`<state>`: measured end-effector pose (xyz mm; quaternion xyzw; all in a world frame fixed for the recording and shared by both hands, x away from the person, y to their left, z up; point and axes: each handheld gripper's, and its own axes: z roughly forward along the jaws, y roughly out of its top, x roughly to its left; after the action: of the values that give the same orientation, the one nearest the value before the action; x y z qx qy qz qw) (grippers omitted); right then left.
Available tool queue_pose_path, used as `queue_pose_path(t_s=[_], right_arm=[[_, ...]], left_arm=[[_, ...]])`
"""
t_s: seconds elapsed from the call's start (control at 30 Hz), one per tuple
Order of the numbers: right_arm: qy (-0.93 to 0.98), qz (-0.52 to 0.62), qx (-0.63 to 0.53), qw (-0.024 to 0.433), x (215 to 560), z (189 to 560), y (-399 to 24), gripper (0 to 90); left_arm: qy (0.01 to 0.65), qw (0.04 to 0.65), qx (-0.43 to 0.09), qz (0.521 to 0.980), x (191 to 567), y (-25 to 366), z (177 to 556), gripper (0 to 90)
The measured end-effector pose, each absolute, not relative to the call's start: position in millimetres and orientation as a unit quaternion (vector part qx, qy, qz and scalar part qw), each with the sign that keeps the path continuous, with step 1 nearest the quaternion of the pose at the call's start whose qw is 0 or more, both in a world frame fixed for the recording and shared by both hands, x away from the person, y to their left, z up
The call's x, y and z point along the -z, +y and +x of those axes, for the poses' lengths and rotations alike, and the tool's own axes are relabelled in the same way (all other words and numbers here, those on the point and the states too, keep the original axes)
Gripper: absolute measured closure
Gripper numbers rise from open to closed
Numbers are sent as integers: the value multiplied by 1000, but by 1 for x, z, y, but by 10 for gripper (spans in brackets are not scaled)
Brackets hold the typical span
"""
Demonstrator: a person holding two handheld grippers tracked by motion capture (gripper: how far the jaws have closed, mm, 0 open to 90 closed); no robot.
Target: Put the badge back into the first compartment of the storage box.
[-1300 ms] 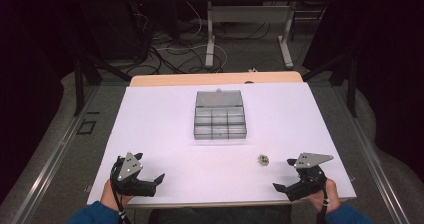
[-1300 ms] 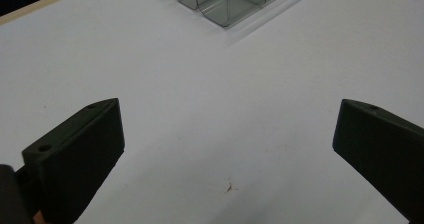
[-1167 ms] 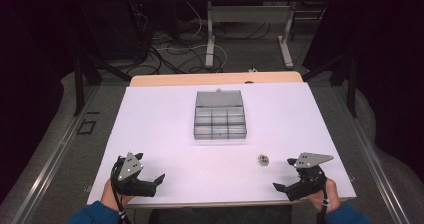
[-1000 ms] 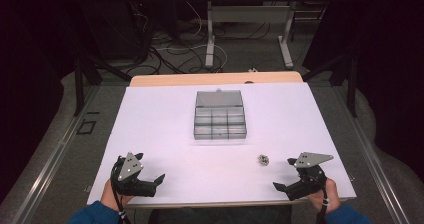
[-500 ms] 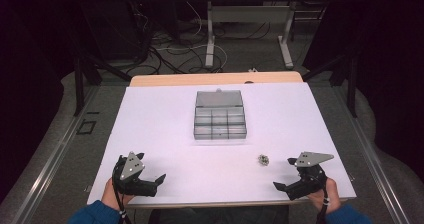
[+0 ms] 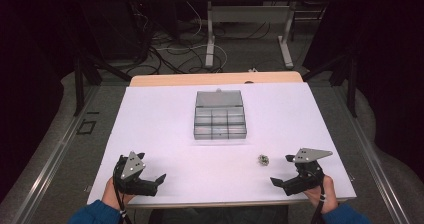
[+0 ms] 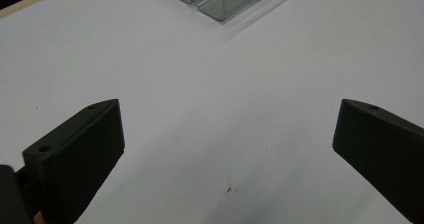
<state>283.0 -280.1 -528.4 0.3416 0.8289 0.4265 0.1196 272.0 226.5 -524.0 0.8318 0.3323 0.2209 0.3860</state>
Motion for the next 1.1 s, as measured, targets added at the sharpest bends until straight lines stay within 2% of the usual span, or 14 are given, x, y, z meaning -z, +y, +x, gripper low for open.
queue_pose_path(t_s=[0.7,0.83,0.93,0.97,1.03,1.07,1.1], right_arm=[[824,369,-416,111,531,319,-268,0],[825,375,-408,110,532,326,-267,23],[824,386,-401,109,533,332,-265,102],[824,389,-397,111,534,334,-265,164],[826,392,-388,116,534,336,-264,182],[829,391,-381,118,536,338,-262,259],[831,395,-374,118,536,339,-260,291]], left_arm=[[327,380,-224,835,524,224,274,1],[327,384,-224,834,525,224,274,2],[328,382,-224,835,524,225,274,2],[327,383,-222,835,524,225,274,2],[327,384,-221,835,524,224,274,2],[328,382,-222,835,524,223,273,2],[327,381,-221,836,524,223,273,2]])
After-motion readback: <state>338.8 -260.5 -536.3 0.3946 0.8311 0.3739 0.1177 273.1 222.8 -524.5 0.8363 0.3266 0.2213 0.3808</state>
